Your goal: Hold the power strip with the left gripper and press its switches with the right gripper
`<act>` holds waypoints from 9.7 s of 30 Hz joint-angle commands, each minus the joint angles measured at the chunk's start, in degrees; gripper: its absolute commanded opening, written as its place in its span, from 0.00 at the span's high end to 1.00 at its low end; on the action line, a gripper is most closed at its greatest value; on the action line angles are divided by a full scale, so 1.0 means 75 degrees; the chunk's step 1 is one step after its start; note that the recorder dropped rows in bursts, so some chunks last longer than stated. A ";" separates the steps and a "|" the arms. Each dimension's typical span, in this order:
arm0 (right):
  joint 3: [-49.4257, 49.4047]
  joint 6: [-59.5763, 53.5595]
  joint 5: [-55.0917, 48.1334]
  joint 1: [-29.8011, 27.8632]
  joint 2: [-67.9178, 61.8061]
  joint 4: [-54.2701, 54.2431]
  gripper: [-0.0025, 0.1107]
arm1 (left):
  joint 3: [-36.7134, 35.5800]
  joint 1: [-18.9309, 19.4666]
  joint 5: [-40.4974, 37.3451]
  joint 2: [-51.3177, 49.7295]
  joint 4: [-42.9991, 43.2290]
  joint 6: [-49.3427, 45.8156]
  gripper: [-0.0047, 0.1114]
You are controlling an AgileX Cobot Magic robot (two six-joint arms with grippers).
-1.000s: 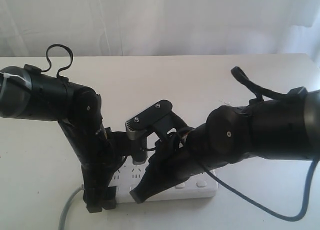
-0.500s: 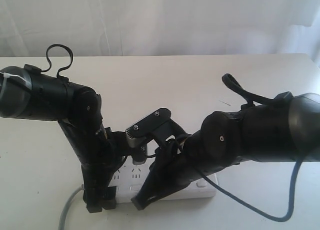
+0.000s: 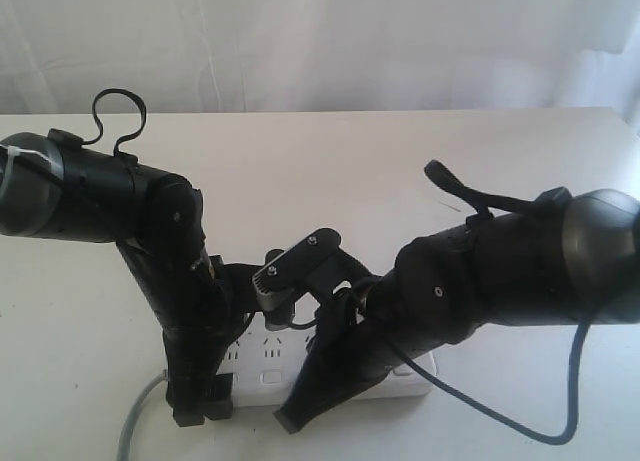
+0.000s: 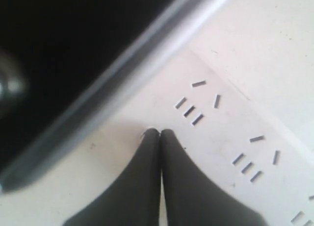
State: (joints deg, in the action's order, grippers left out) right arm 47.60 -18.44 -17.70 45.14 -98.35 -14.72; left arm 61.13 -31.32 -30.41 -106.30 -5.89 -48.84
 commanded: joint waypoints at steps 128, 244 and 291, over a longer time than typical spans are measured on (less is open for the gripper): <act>-0.0049 0.0491 0.0666 0.0257 0.0371 -0.0092 0.98 | -0.0143 -0.0015 0.0105 -0.0332 0.0785 0.0773 0.96; -0.0672 0.2900 -0.0023 -0.0162 0.0488 0.2588 0.98 | -0.0143 -0.0015 -0.0568 -0.0332 0.0651 -0.0319 0.96; -0.1829 0.3149 0.1507 -0.0162 0.1611 0.2197 0.98 | -0.0143 -0.0015 -0.0499 -0.0332 0.0651 -0.0319 0.96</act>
State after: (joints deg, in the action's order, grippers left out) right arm 34.17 4.97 -8.38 44.00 -85.20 2.01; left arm 61.63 -31.42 -32.22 -106.30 -3.19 -51.21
